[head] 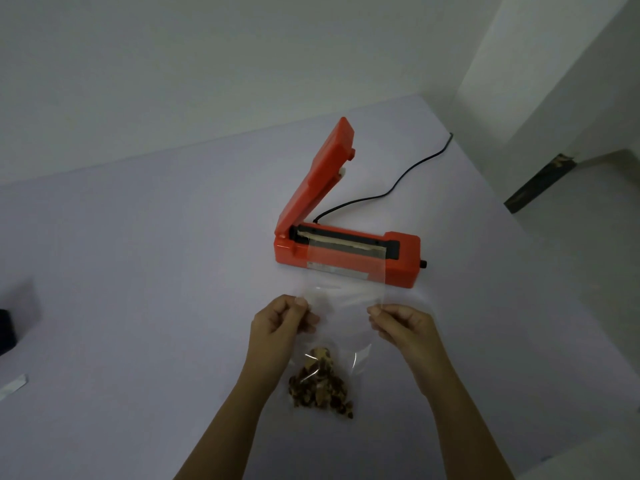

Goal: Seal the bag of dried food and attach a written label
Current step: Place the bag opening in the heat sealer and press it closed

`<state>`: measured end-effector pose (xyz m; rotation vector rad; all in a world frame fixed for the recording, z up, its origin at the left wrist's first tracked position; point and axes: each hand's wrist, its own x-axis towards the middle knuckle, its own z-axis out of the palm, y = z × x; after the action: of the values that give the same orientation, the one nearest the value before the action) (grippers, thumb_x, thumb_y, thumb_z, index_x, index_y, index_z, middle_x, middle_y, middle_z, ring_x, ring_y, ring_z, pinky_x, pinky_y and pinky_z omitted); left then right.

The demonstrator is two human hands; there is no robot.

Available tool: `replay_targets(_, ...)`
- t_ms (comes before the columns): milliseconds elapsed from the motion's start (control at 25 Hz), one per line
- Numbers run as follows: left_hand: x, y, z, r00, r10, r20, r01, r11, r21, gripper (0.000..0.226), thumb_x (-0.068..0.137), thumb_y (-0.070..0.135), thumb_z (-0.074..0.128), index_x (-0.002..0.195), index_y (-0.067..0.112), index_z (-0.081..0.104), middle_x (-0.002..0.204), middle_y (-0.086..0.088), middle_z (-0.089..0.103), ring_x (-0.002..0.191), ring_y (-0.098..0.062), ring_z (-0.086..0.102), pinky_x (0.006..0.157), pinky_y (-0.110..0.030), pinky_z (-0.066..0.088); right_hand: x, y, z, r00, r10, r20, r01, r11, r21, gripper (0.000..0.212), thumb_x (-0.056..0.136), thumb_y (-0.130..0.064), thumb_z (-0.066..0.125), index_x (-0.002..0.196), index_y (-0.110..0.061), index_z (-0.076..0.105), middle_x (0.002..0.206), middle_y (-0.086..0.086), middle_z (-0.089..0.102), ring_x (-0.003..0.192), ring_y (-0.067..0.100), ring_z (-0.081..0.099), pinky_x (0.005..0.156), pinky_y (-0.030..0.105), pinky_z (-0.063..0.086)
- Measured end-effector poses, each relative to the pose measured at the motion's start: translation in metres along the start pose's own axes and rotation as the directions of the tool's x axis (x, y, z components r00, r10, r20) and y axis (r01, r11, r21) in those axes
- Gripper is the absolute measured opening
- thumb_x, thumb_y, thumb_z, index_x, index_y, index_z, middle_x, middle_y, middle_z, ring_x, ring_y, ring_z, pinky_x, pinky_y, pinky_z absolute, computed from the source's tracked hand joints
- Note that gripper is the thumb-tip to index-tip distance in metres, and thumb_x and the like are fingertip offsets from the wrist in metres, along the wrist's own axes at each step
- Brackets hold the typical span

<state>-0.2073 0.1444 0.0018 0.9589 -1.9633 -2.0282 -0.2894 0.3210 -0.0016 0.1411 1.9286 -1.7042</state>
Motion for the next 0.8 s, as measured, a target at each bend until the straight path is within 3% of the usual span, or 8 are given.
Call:
replay_targets(120,-0.002,-0.001,0.0,0.999,0.034,0.026,-0.035,0.999,0.006,0.022,0.093,0.01,0.05,0.078,0.008,0.066,0.071,-0.008,0.071,0.065,-0.021,0.066,0.062,-0.022,0.055,-0.003,0.001,-0.002,0.998,-0.055,0.011,0.055,0.998,-0.014,0.01,0.081,-0.016,0.068,0.077,-0.023,0.074,0.077,-0.004,0.074,0.079,0.009,0.068,0.077,0.021,0.053)
replay_targets(320,0.006,0.002,0.008,0.999,0.049,0.011,-0.05,0.986,0.157,0.026,0.095,0.02,0.049,0.079,0.009,0.066,0.07,-0.007,0.071,0.056,-0.019,0.064,0.05,-0.013,0.047,0.0,0.003,0.001,0.996,-0.086,-0.027,0.084,0.995,-0.056,0.006,0.081,-0.018,0.069,0.078,-0.019,0.074,0.074,-0.003,0.073,0.075,0.007,0.068,0.069,0.017,0.051)
replay_targets(800,0.023,0.007,0.012,0.999,-0.036,0.017,0.034,0.994,0.104,0.033,0.095,0.018,0.049,0.07,0.003,0.064,0.056,0.003,0.068,0.044,-0.009,0.057,0.047,-0.014,0.046,0.004,-0.001,0.003,0.996,-0.077,-0.045,0.073,0.994,-0.087,0.011,0.082,-0.018,0.068,0.073,-0.024,0.072,0.069,-0.008,0.071,0.065,0.0,0.063,0.061,0.012,0.048)
